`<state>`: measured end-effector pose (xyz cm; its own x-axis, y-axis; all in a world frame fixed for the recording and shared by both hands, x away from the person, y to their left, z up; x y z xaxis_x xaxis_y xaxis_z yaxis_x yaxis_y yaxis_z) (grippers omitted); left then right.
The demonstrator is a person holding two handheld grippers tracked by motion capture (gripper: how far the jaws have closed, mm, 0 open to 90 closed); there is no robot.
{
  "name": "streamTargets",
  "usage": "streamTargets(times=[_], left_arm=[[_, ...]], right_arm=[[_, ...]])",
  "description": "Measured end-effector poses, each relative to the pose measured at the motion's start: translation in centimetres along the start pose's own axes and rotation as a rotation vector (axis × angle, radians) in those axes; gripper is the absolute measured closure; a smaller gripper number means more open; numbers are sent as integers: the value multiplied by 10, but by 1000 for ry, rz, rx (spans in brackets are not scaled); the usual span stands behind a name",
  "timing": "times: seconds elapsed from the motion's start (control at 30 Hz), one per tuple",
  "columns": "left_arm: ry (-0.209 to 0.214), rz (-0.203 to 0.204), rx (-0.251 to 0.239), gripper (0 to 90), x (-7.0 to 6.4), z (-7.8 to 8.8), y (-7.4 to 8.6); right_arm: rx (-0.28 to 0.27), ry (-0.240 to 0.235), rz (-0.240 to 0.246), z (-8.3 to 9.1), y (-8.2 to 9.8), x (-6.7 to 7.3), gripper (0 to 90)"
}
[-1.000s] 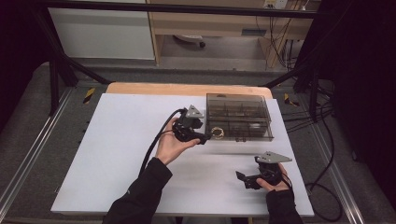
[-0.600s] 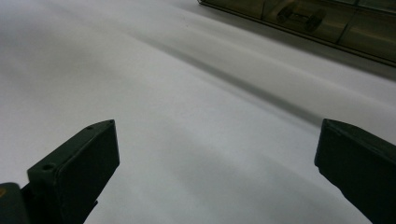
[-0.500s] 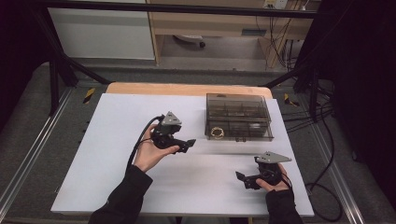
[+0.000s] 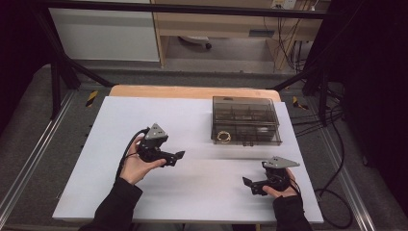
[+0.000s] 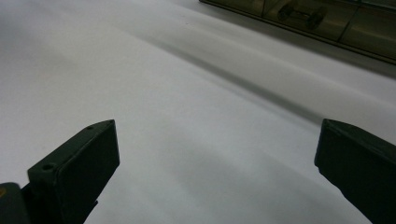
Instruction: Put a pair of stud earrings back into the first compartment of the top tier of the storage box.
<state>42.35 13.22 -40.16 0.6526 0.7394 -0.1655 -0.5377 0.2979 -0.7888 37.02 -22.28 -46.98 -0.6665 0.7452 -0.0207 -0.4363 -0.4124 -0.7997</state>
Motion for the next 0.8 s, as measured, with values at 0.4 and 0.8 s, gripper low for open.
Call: streamTargets(times=[0.4,0.8], left_arm=[[2,-12,-11,96,9,16,27],[-14,16,-14,86,27,29,57]], right_arm=[[-1,9,-12,0,0,-1,11],[0,13,-4,0,-1,-1,12]])
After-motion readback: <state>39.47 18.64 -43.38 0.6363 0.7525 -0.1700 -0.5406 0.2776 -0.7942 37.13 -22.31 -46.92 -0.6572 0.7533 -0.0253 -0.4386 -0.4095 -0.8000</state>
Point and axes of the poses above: each handheld gripper's, and its own axes: z roughly backward along the jaws, y roughly out of its underside, x roughly to its left, the point moved 4 cm from there along -z, roughly forward along the jaws, and after that the axes turned 8 degrees about z, right-handed, at the moved point
